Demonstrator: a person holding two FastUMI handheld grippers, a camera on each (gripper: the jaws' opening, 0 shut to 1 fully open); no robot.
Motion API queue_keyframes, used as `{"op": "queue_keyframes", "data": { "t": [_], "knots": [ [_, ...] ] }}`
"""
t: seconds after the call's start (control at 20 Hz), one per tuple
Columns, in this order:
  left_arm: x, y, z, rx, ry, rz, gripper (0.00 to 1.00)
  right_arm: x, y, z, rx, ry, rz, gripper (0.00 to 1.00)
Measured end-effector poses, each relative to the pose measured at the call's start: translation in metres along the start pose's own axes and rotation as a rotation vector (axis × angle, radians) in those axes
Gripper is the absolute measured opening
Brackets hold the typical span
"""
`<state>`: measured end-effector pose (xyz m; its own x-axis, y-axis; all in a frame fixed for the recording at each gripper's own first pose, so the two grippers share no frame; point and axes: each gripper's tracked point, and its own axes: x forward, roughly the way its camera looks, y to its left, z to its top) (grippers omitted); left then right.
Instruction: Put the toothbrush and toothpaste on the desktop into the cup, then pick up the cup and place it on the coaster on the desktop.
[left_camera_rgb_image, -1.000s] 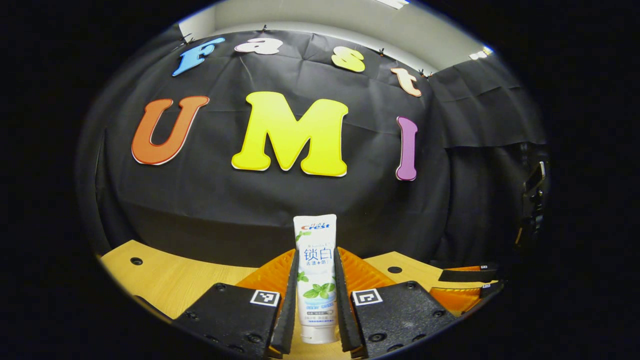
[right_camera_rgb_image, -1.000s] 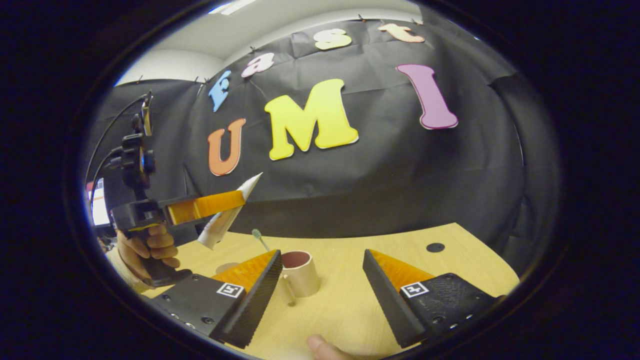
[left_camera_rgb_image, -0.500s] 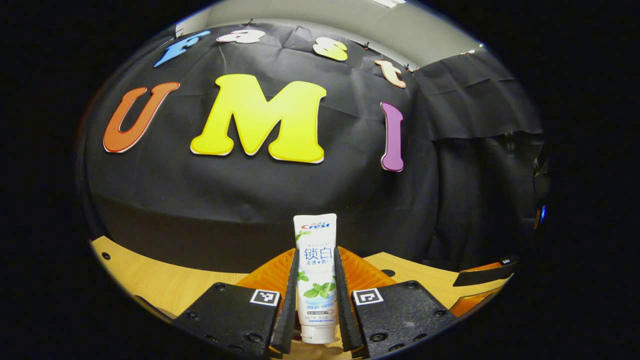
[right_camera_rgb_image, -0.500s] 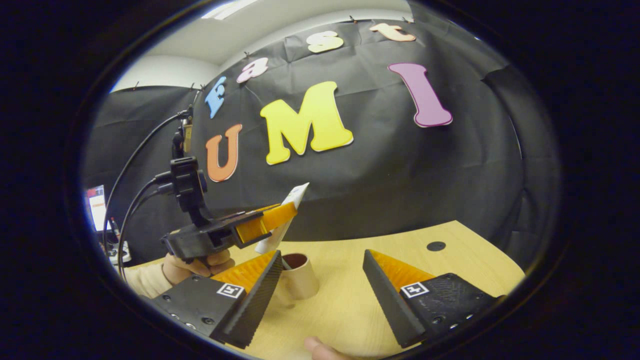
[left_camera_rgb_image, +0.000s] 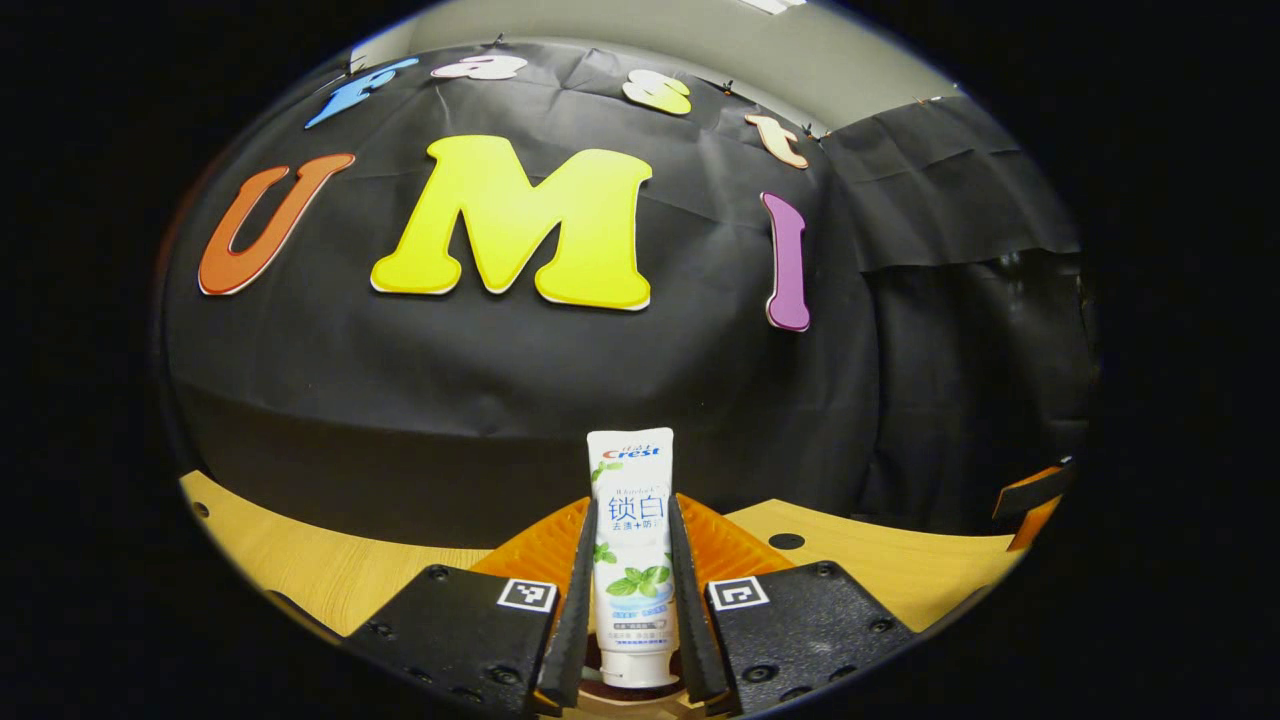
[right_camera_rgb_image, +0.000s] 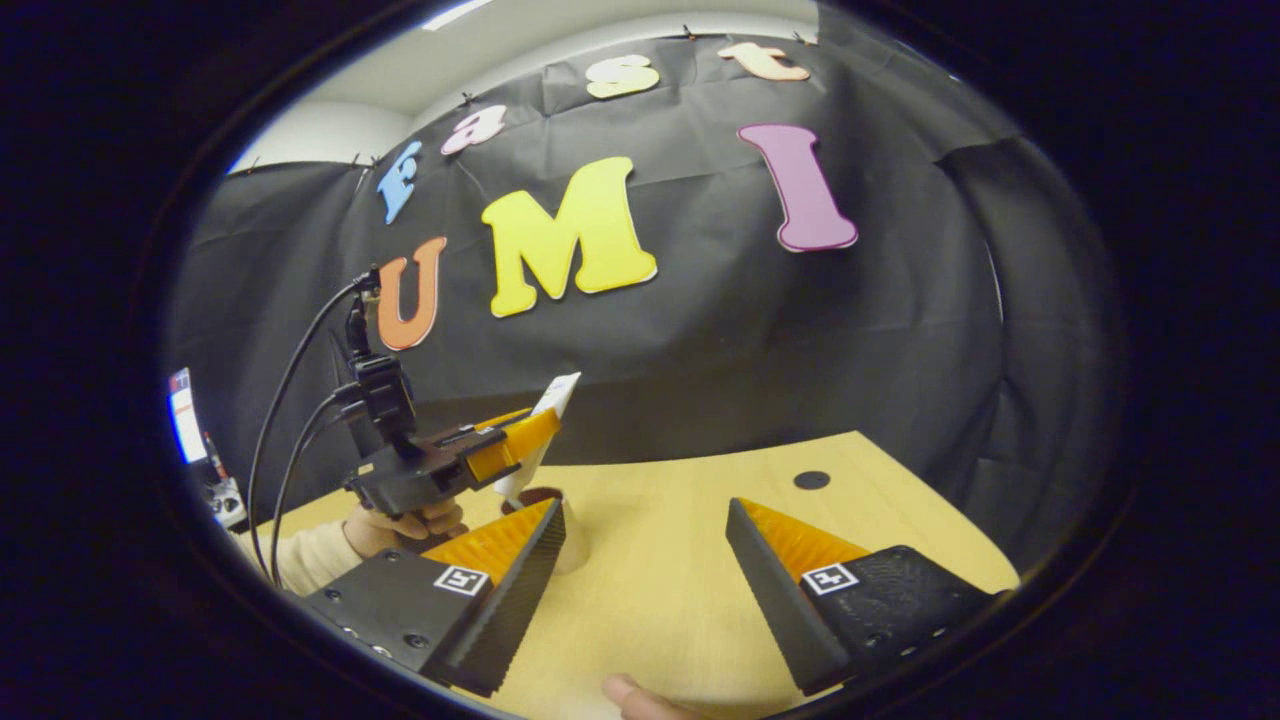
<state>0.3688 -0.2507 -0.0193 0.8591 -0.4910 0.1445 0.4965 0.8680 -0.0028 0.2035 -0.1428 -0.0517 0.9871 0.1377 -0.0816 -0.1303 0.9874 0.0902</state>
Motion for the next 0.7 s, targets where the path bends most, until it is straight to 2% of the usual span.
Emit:
{"op": "queue_keyframes", "data": {
  "t": [0.3,0.7],
  "knots": [
    [-0.003,0.007,-0.026,0.013,0.031,0.019,0.43,-0.007,0.0,0.0,-0.024,-0.002,-0.003,0.97],
    [-0.019,0.004,-0.024,0.008,0.046,0.02,0.5,-0.009,0.004,0.002,-0.024,0.0,-0.003,0.96]
  ]
}}
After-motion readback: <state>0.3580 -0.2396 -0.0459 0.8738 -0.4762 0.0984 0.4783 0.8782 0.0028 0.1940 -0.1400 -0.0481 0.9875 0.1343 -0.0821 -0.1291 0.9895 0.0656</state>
